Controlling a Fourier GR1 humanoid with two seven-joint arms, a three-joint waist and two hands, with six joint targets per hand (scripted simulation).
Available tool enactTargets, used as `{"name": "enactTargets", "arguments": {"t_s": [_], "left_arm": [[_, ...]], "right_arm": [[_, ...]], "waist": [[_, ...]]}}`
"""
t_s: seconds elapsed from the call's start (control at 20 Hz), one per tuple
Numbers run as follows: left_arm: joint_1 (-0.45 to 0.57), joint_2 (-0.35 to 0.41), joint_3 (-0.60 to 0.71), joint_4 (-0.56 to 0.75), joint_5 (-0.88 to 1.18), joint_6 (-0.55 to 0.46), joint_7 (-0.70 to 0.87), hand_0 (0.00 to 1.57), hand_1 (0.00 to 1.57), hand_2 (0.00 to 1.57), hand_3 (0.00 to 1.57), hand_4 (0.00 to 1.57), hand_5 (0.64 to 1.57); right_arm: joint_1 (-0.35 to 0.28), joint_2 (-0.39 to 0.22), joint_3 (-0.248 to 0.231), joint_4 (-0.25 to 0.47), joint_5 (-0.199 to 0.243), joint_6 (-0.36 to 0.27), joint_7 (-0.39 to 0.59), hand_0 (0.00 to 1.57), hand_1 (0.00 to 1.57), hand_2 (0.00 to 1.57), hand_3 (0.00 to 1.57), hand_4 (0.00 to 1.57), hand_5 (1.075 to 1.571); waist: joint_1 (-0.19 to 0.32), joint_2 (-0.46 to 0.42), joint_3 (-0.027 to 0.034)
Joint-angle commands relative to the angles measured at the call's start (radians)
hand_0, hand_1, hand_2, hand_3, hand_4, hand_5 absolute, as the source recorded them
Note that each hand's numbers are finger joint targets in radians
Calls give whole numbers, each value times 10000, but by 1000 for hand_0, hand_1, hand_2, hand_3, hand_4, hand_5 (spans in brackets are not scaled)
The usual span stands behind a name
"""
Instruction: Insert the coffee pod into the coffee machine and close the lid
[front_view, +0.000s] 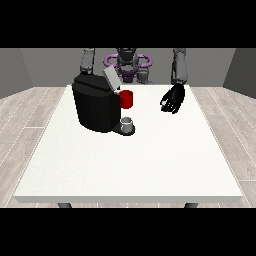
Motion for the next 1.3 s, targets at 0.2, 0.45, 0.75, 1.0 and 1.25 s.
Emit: {"name": "enactTargets", "arguments": {"t_s": [0.2, 0.45, 0.75, 1.0, 1.25], "left_arm": [[-49, -303, -779, 548, -1360, -364, 376, 789, 789, 960, 845, 392, 1571], [-525, -24, -218, 1486, -1243, -672, -762, 909, 909, 1050, 956, 411, 1571], [-931, -61, 494, 1614, -661, -409, -1529, 1369, 1369, 1368, 1298, 482, 1571], [-1303, -712, 566, 1385, -329, -1588, -940, 1447, 1447, 1431, 1354, 530, 1571], [-1977, -827, 290, 617, -466, -2886, -331, 1371, 1371, 1379, 1325, 504, 1571]], "right_arm": [[63, -39, -544, 1236, -356, 136, -856, 0, 0, 0, 0, 0, 1571], [-154, 234, -376, 1199, -243, -137, -418, 0, 0, 0, 0, 0, 1571], [91, 55, -108, 937, 561, -683, 109, 0, 0, 0, 0, 0, 1571], [353, 252, 232, 1459, 696, -1126, 221, 0, 0, 0, 0, 0, 1571], [246, 39, -302, 2310, 635, -820, -322, 0, 0, 0, 0, 0, 1571]], "waist": [[272, -496, -2], [303, -449, -5], [131, -606, -9], [334, -1282, -5], [585, -1756, 0]]}}
